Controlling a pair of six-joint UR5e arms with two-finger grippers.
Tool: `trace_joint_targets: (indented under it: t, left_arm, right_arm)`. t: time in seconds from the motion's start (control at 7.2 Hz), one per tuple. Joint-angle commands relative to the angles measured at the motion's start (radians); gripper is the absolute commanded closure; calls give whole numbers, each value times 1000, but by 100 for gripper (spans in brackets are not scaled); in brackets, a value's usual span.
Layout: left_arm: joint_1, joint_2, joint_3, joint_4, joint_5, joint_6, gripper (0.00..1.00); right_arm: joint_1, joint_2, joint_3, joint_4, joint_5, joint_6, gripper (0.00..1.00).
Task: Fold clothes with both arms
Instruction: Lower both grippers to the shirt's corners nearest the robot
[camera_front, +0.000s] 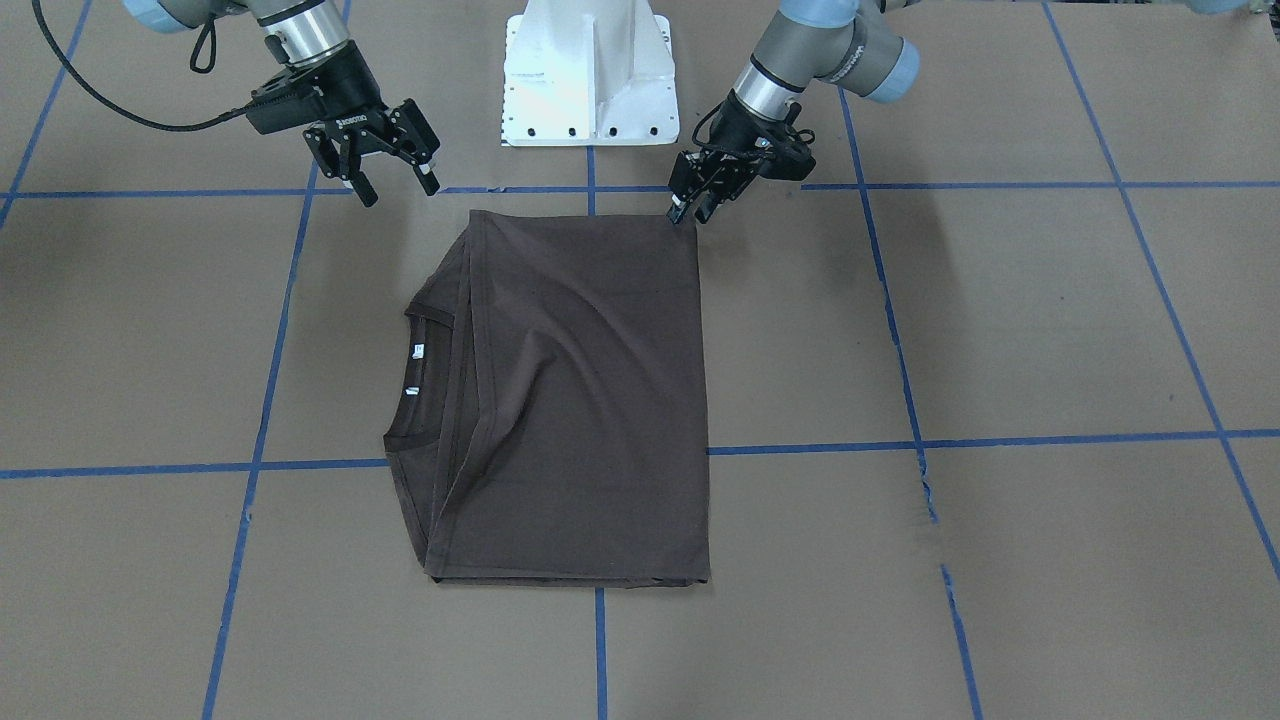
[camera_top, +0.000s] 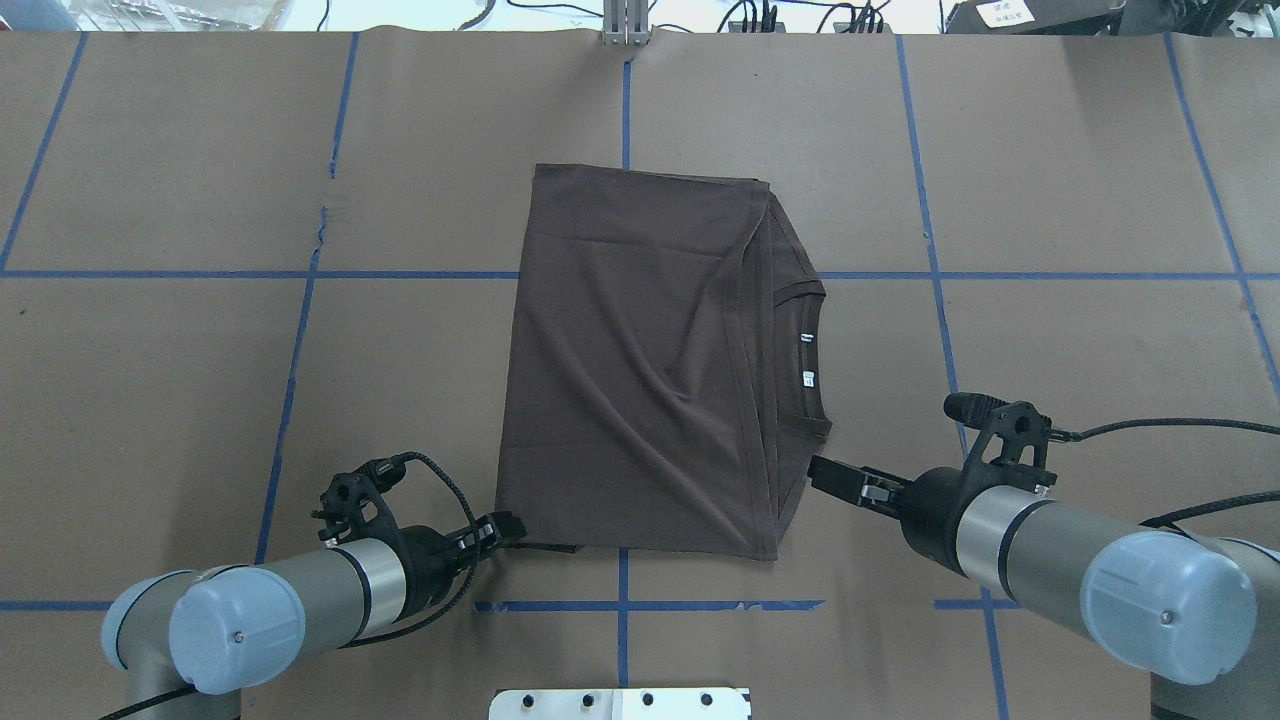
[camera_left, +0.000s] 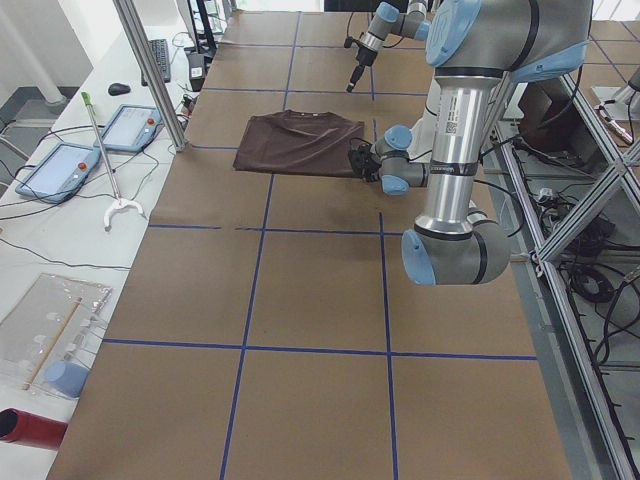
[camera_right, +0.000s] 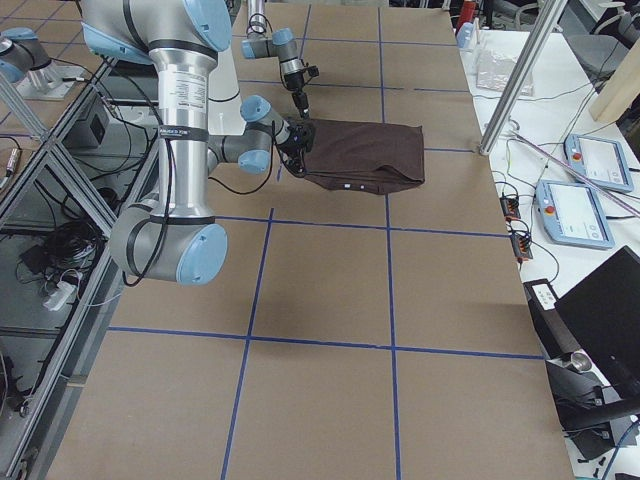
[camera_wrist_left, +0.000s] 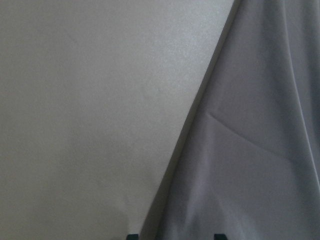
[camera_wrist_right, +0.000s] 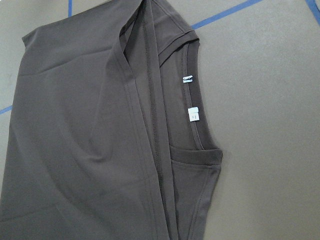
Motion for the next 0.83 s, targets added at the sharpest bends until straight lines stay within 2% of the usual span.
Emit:
trace_joint_targets:
  t: [0.0,0.14,0.28,0.69]
  left_arm:
    - [10,-5,3,0,0,-1,48]
    - [10,-8,3,0,0,-4,58]
    - [10,-16,3,0,0,-8,63]
    - [10,-16,2,0,-1,-7,57]
  right_arm:
    - [0,-1,0,0,-1,0,0]
    - [0,-1,0,0,-1,0,0]
    - [0,-1,1,0,-1,0,0]
    - [0,-1,0,0,-1,0,0]
